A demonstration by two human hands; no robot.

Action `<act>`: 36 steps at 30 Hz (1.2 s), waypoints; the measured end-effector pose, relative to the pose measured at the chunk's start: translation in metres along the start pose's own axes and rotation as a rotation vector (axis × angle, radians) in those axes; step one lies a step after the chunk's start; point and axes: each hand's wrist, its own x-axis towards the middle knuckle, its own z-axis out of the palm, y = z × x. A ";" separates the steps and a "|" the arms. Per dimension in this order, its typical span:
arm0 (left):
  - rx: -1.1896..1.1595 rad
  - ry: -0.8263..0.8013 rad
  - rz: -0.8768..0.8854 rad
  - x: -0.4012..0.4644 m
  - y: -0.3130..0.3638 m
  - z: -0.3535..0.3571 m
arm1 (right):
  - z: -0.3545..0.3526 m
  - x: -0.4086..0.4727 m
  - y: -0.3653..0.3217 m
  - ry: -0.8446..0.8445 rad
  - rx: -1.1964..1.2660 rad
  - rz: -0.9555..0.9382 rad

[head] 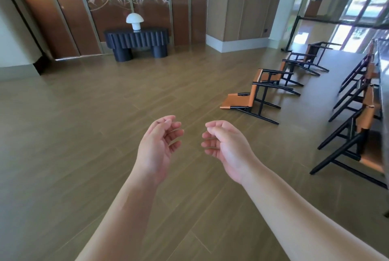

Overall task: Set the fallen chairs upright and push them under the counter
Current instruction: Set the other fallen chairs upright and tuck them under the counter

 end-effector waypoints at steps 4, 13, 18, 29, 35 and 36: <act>0.001 -0.027 -0.019 0.047 0.005 -0.005 | 0.007 0.042 -0.010 0.022 0.000 -0.026; 0.078 -0.059 -0.041 0.156 -0.008 0.020 | -0.028 0.159 -0.019 0.090 0.157 -0.054; 0.099 -0.055 -0.057 0.234 -0.032 0.056 | -0.060 0.240 -0.017 0.091 0.187 -0.020; 0.147 -0.068 -0.060 0.407 -0.069 0.175 | -0.164 0.429 -0.069 0.095 0.204 -0.001; 0.122 -0.028 -0.080 0.466 -0.075 0.196 | -0.187 0.492 -0.084 0.074 0.211 -0.015; 0.115 -0.026 -0.078 0.477 -0.075 0.198 | -0.190 0.503 -0.085 0.075 0.205 -0.019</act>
